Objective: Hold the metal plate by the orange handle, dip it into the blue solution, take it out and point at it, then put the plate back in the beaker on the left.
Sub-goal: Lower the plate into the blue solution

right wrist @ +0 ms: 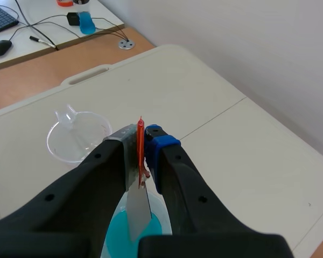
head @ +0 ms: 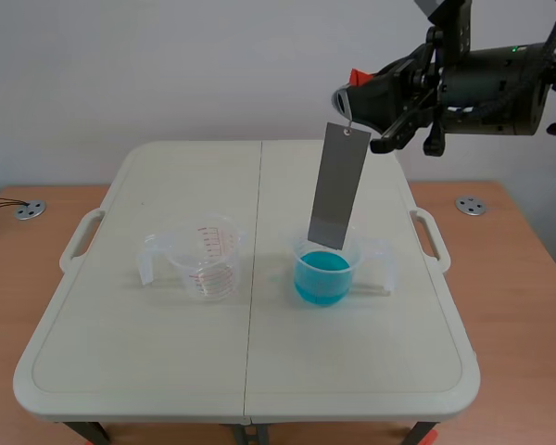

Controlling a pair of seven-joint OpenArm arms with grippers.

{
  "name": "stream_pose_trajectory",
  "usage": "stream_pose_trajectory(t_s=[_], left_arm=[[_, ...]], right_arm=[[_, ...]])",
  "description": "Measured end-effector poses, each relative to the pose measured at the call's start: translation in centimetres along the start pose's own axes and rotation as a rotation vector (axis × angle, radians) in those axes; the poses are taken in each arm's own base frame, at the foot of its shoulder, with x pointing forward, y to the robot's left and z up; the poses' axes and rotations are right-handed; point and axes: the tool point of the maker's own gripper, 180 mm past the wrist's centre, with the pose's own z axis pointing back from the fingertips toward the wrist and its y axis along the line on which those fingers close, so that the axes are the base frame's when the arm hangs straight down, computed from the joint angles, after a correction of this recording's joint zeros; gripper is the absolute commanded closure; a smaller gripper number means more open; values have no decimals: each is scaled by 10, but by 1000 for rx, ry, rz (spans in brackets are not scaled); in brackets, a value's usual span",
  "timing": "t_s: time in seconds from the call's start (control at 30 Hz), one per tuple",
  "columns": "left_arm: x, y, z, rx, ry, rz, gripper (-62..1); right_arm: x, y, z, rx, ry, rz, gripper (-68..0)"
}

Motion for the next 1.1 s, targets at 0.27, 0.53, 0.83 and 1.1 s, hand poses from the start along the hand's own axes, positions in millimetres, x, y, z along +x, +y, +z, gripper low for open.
stream_pose_trajectory(t_s=[0.27, 0.53, 0.83, 1.1], left_arm=[[-2, 0, 0, 0, 9, -1, -27], [-2, 0, 0, 0, 12, -3, -27], [-2, 0, 0, 0, 11, -3, -27], [-2, 0, 0, 0, 11, -3, -27]], right_arm=[[-9, 13, -9, 41, 12, 1, -15], [-21, 9, -10, 30, 28, -18, -15], [-53, 8, -22, 7, 72, -68, -15], [-73, 8, -26, 1, 101, -80, -14]])
